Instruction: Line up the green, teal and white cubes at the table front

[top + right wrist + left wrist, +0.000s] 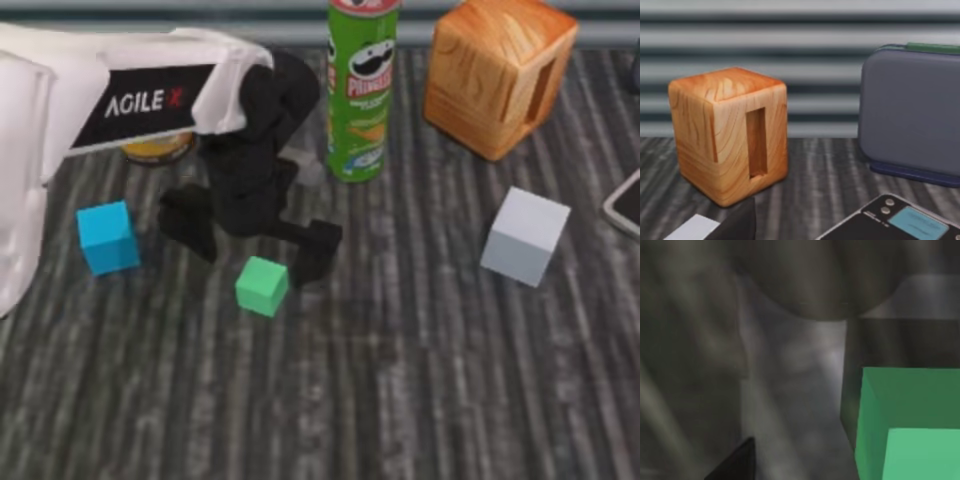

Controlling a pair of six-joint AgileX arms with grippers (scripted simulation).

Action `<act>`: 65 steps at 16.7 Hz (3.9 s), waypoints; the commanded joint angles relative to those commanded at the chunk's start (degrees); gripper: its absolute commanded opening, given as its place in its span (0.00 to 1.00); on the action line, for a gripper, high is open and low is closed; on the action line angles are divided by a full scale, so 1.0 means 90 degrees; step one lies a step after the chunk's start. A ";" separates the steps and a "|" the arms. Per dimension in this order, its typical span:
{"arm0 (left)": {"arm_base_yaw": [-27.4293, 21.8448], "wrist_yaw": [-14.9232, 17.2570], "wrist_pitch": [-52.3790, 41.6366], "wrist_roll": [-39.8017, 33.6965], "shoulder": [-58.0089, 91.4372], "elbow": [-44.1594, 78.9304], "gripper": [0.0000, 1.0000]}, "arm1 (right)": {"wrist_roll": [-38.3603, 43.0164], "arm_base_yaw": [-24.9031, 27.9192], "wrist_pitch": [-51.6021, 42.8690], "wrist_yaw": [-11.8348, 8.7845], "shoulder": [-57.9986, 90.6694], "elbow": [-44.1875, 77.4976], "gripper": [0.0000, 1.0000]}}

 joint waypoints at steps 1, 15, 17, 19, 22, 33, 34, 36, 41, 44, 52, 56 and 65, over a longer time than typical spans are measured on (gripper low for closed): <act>0.0000 0.0001 0.0277 0.0000 0.0108 -0.0147 1.00 | 0.0000 0.0000 0.0000 0.0000 0.0000 0.0000 1.00; -0.0008 0.0004 0.0871 -0.0001 0.0397 -0.0498 0.47 | 0.0000 0.0000 0.0000 0.0000 0.0000 0.0000 1.00; -0.0008 0.0004 0.0871 -0.0001 0.0397 -0.0498 0.32 | 0.0000 0.0000 0.0000 0.0000 0.0000 0.0000 1.00; -0.0008 0.0004 0.0871 -0.0001 0.0397 -0.0498 0.17 | 0.0000 0.0000 0.0000 0.0000 0.0000 0.0000 1.00; -0.0008 0.0004 0.0871 -0.0001 0.0397 -0.0498 0.00 | 0.0000 0.0000 0.0000 0.0000 0.0000 0.0000 1.00; 0.0017 -0.0038 0.0528 0.0017 0.0086 -0.0226 0.00 | 0.0000 0.0000 0.0000 0.0000 0.0000 0.0000 1.00; 0.0038 -0.0043 0.0305 0.0010 0.0005 -0.0099 0.00 | 0.0000 0.0000 0.0000 0.0000 0.0000 0.0000 1.00; 0.0078 -0.0042 -0.0241 0.0004 -0.0177 0.0180 0.00 | 0.0000 0.0000 0.0000 0.0000 0.0000 0.0000 1.00; 0.0124 -0.0031 -0.0685 0.0003 -0.0413 0.0462 0.00 | 0.0000 0.0000 0.0000 0.0000 0.0000 0.0000 1.00; 0.0078 -0.0036 -0.0676 0.0000 -0.0386 0.0457 0.00 | 0.0000 0.0000 0.0000 0.0000 0.0000 0.0000 1.00; -0.1341 -0.0109 -0.1196 -0.2421 0.0040 0.1257 0.00 | 0.0000 0.0000 0.0000 0.0000 0.0000 0.0000 1.00; -0.2371 -0.0137 -0.1543 -0.4401 0.0252 0.1734 0.00 | 0.0000 0.0000 0.0000 0.0000 0.0000 0.0000 1.00; -0.3132 -0.0170 -0.1701 -0.5598 0.0260 0.2059 0.00 | 0.0000 0.0000 0.0000 0.0000 0.0000 0.0000 1.00</act>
